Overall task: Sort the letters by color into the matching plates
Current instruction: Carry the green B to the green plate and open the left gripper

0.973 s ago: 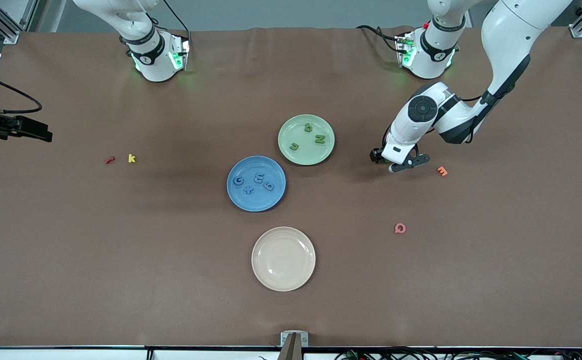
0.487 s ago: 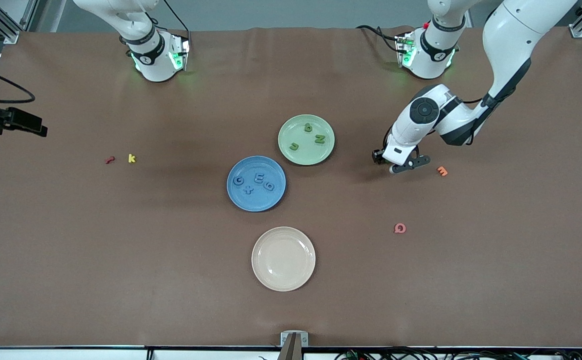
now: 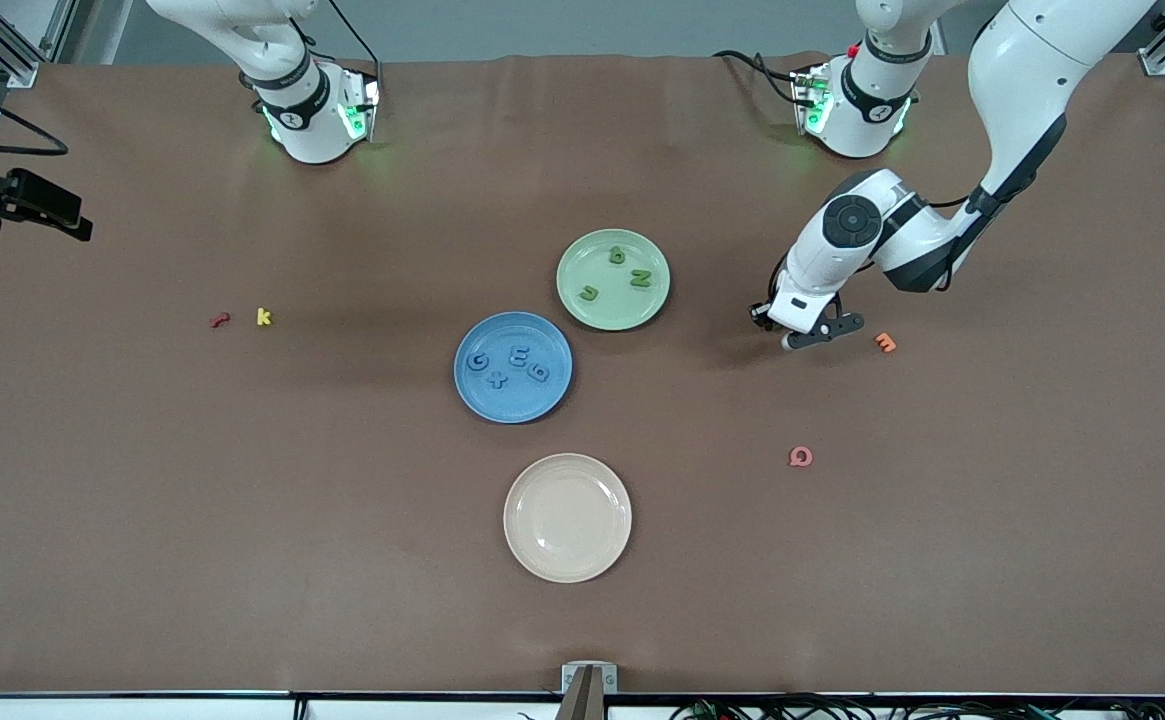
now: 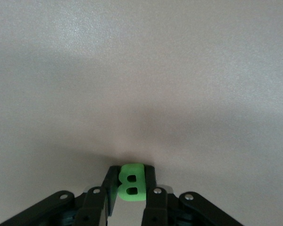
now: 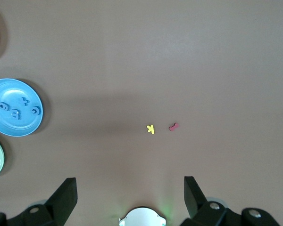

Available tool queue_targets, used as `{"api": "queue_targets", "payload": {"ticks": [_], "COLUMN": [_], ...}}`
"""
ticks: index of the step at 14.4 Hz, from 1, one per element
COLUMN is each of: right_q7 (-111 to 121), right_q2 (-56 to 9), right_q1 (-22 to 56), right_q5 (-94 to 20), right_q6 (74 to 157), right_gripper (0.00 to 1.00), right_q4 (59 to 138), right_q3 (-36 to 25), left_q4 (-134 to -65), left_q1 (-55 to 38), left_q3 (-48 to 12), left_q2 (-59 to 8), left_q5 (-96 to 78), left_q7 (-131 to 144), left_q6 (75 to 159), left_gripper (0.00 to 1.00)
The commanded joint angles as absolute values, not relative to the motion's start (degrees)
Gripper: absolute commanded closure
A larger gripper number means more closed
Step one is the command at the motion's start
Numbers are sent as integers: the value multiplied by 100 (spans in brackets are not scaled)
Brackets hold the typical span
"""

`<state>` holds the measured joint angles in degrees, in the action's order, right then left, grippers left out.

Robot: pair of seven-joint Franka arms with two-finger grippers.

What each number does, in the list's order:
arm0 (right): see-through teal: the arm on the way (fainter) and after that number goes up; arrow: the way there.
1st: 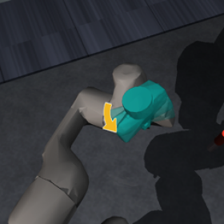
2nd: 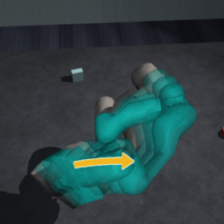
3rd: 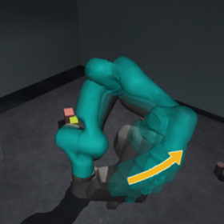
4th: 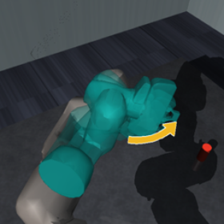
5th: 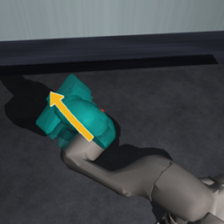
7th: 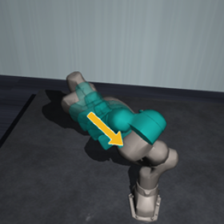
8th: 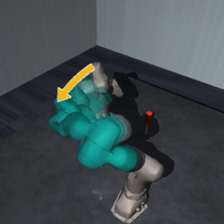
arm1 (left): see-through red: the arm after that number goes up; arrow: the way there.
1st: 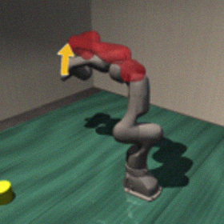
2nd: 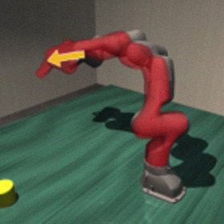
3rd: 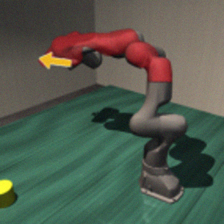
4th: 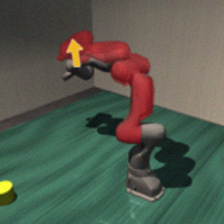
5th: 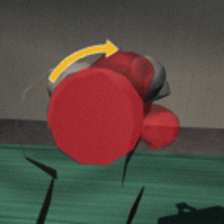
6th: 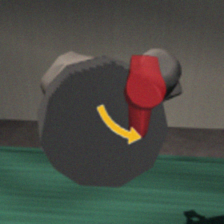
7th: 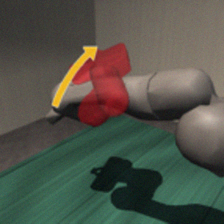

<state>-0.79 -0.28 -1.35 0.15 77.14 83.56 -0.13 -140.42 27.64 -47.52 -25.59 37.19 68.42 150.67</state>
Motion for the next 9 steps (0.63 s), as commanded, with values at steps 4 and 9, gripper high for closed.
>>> {"api": "queue_targets", "payload": {"ticks": [4,9], "right_q7": [-9,35], "right_q2": [386,685], "right_q1": [-185,-185], "right_q5": [-264,-229], "right_q6": [7822,8059], "right_gripper": [0,0], "right_q4": [8587,9035], "right_q3": [-35,-44], "left_q4": [-13852,-13491], "left_q1": [2786,2358], "left_q3": [-5368,-6029], "left_q2": [-2382,-2479], "left_q5": [3815,3429], "left_q7": [7513,8331], "left_q6": [14829,14397], "left_gripper": [79,79]}}
